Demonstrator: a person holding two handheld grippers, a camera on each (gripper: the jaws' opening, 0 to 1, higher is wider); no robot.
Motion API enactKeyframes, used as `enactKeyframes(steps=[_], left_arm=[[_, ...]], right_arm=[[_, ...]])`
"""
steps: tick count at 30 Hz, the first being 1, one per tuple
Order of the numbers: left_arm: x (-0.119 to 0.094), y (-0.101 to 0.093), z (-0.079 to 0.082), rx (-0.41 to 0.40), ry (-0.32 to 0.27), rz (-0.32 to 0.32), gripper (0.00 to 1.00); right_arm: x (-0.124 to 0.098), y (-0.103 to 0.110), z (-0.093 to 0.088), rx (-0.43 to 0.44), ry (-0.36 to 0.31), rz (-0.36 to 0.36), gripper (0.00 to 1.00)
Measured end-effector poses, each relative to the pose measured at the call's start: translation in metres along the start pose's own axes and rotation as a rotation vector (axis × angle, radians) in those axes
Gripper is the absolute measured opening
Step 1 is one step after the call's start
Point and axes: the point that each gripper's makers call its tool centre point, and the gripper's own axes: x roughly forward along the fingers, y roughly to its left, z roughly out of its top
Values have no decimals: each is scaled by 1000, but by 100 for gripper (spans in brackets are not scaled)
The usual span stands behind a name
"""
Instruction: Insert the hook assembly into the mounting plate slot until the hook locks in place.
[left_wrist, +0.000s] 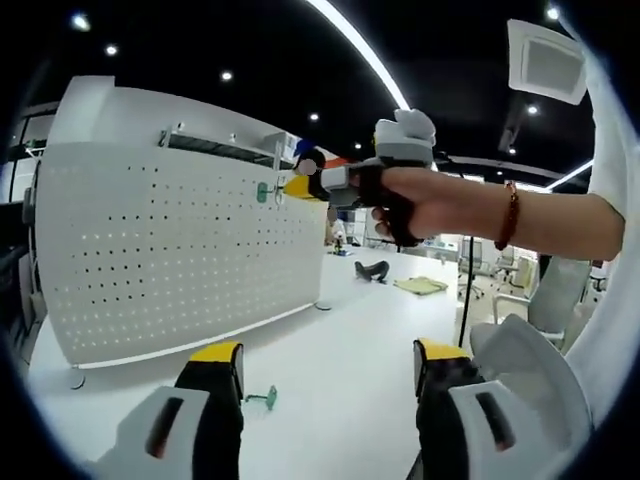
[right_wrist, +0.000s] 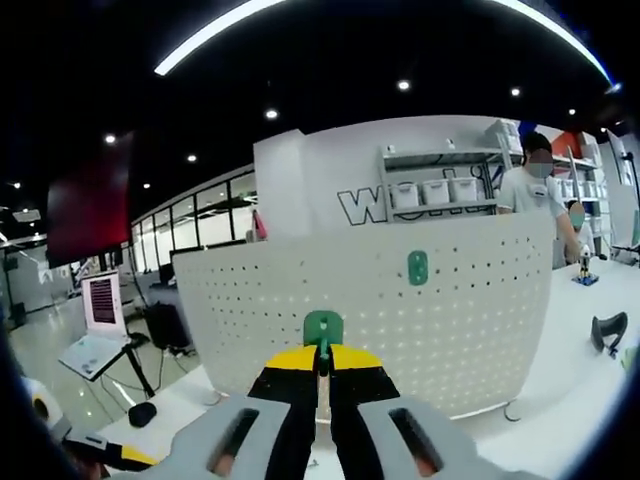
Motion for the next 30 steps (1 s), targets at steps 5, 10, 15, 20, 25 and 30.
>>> enactKeyframes(steps=[5, 10, 15, 20, 25, 30], left_arm=[[0, -3, -2, -3, 6, -13, 75], [2, -7, -7, -8, 17, -30, 76], [1, -9, -8, -8, 23, -40, 79], [0, -7, -8, -13, 13, -42, 81], [-1, -7, -13, -17, 26, -38, 82], [-1, -6, -16, -27, 32, -31, 82]], right_arm=[[3, -2, 4, -5, -8, -9, 2], [6, -5, 10, -21, -22, -23, 2], [9, -8, 15, -38, -29, -39, 1], [15, -12, 16, -47, -24, -52, 1], [22, -14, 18, -45, -25, -53, 1], [30, -17, 23, -55, -30, -56, 1]])
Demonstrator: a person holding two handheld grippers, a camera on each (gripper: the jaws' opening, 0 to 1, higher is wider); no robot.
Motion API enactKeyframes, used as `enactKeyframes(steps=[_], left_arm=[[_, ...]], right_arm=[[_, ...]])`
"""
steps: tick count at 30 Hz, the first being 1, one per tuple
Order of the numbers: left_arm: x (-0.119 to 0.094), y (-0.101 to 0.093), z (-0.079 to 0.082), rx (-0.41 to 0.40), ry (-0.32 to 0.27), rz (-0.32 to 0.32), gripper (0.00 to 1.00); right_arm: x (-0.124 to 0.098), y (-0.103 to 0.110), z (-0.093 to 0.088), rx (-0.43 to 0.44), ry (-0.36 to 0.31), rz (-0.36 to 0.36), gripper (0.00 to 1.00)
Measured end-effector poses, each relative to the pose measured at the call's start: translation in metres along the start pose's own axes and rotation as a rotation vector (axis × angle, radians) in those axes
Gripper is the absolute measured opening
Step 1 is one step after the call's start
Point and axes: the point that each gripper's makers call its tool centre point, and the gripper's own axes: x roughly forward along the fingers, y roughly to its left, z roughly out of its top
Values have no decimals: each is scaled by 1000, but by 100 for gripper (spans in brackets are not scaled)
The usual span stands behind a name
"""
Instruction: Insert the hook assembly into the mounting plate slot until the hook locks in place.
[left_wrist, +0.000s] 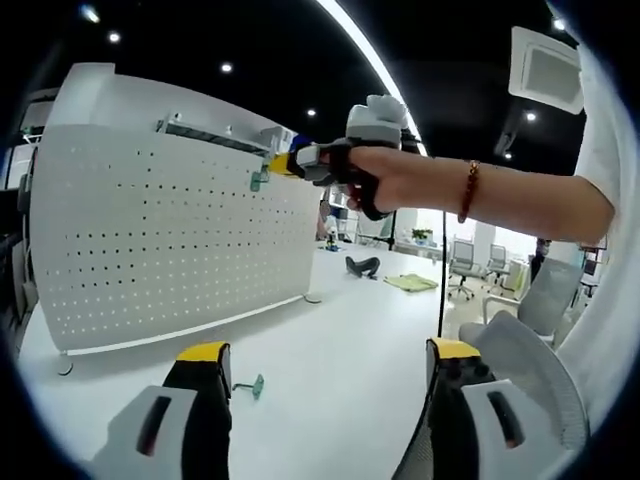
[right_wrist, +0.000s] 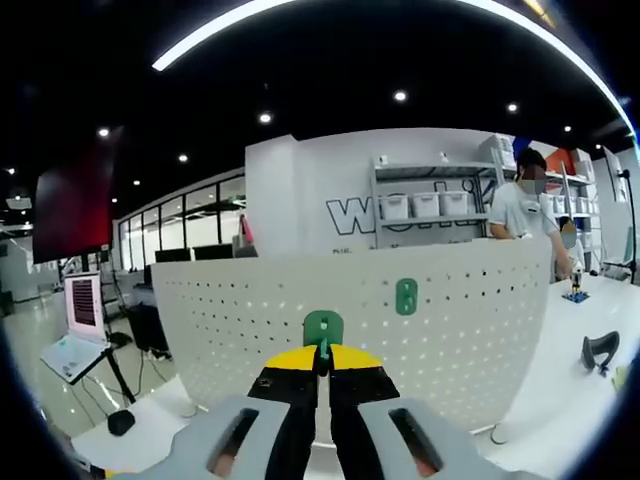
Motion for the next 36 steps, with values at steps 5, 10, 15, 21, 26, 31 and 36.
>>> enactKeyframes(steps=[5, 10, 15, 21, 26, 31, 36], left_arm=[[1, 1, -1, 5, 8, -2, 82], [1, 2, -1, 6, 13, 0, 82], [1, 4, -3, -6, 14, 6, 82], [0, 7, -3, -12, 6, 14, 81], [0, 9, -3, -6, 16, 16, 81], [0, 11, -5, -3, 24, 16, 82], [1, 15, -3, -1, 23, 20, 82]], right_arm=[[4, -5, 3, -17, -4, -9, 1], [7, -11, 5, -23, -4, -24, 1], [14, -13, 5, -48, 0, -27, 1], [19, -16, 7, -45, -8, -40, 1], [25, -18, 6, -38, -7, -49, 1], [32, -18, 5, -43, -9, -47, 1], [39, -23, 4, -42, -4, -54, 1]])
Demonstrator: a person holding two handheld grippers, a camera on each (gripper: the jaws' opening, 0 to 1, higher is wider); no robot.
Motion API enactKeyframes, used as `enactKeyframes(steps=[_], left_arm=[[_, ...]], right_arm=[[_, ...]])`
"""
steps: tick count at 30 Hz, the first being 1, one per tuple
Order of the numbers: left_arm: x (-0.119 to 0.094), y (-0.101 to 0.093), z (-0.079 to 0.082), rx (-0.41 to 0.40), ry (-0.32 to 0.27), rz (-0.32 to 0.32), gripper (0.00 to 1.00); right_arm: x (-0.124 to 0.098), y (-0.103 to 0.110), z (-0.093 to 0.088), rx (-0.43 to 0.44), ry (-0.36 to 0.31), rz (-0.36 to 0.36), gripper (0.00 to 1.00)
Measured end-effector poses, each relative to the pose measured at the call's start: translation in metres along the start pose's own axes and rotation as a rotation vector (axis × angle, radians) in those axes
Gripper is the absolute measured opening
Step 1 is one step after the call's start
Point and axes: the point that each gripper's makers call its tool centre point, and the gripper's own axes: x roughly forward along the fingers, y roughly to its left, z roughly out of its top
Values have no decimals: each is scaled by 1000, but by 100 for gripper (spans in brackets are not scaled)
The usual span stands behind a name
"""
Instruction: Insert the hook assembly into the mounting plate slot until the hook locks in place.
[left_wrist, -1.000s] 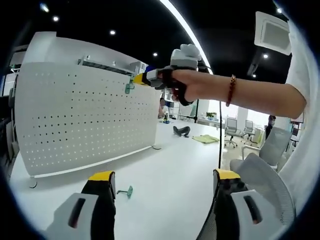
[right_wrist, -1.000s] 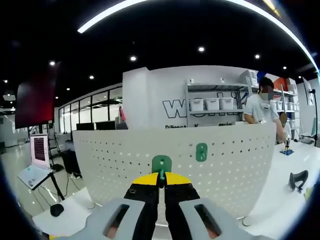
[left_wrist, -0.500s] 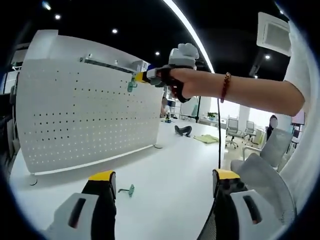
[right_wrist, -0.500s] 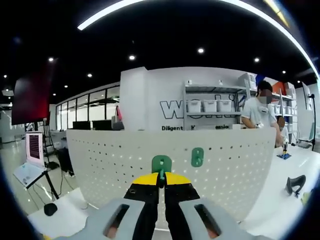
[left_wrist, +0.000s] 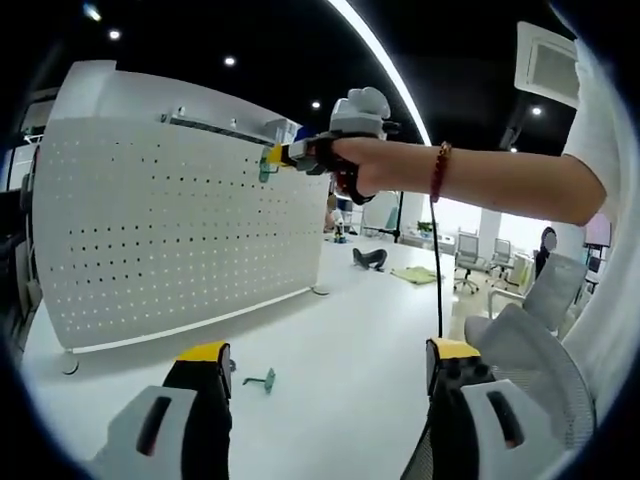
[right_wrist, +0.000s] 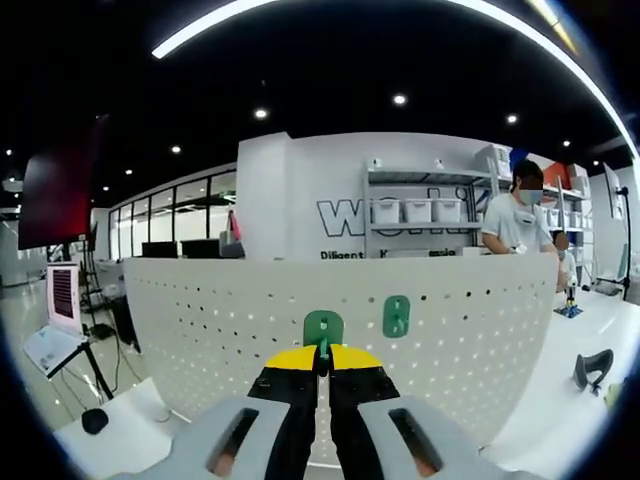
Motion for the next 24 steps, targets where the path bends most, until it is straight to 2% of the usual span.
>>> enactKeyframes(steps=[10, 24], left_arm=[[3, 0, -1, 5, 3, -3, 82], [5, 5, 2, 30, 6, -16, 83]], right_arm=[[10, -9, 4, -14, -9, -25, 1], [26, -8, 9, -63, -5, -27, 1]])
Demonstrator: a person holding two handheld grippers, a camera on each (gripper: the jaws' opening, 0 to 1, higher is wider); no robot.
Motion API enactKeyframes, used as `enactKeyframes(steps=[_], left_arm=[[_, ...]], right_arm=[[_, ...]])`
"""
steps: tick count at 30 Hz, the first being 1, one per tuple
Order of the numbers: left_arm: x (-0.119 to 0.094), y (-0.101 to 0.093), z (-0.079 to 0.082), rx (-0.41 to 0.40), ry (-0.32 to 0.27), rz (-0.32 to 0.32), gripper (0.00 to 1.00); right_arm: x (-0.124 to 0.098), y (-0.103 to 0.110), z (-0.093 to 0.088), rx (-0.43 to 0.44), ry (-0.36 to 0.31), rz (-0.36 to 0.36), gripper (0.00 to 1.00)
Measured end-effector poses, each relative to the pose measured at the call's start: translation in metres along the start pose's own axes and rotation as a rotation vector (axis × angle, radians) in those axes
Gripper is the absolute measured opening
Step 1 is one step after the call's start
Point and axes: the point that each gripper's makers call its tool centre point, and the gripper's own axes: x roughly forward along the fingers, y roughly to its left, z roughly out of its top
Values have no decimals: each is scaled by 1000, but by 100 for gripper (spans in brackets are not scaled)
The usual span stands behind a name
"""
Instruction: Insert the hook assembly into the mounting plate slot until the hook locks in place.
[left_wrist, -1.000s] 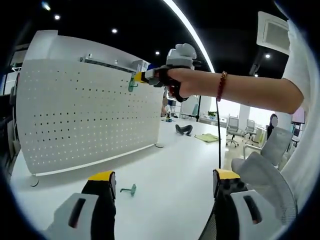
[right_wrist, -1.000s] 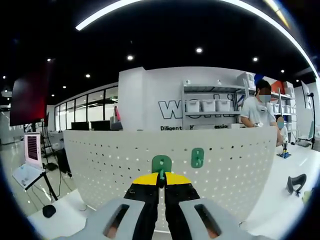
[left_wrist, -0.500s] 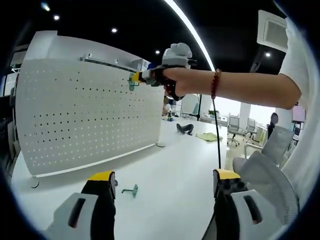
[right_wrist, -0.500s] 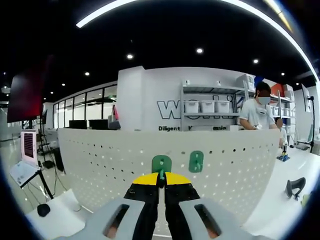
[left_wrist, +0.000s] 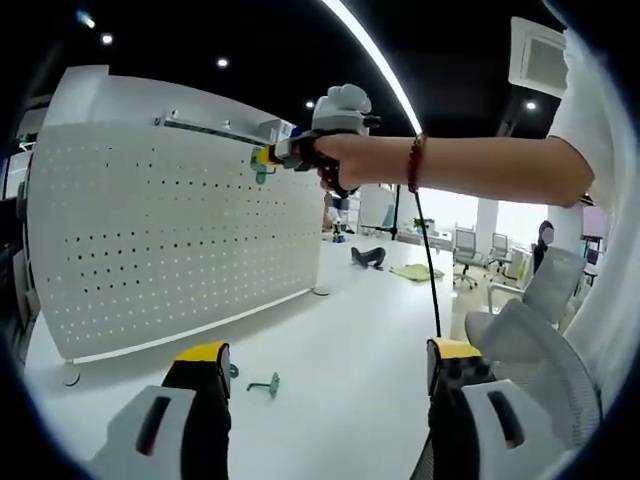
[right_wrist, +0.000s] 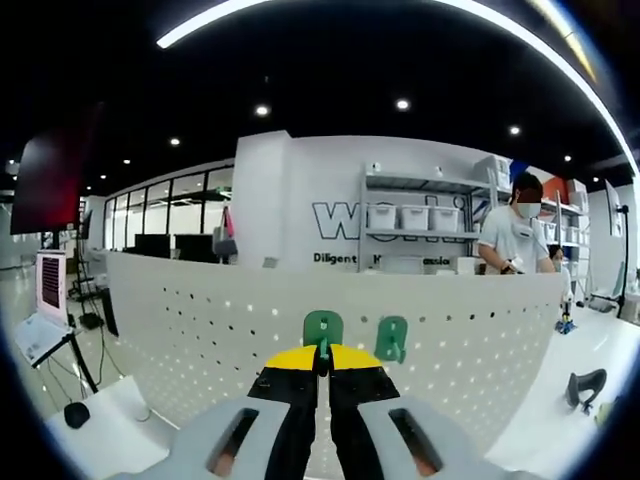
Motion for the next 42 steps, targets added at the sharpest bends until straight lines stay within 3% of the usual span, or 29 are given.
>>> enactKeyframes(steps=[42], left_arm=[[-10, 20, -9, -31, 10, 53, 82]], right_arm=[[38, -8, -11, -5, 49, -15, 1]])
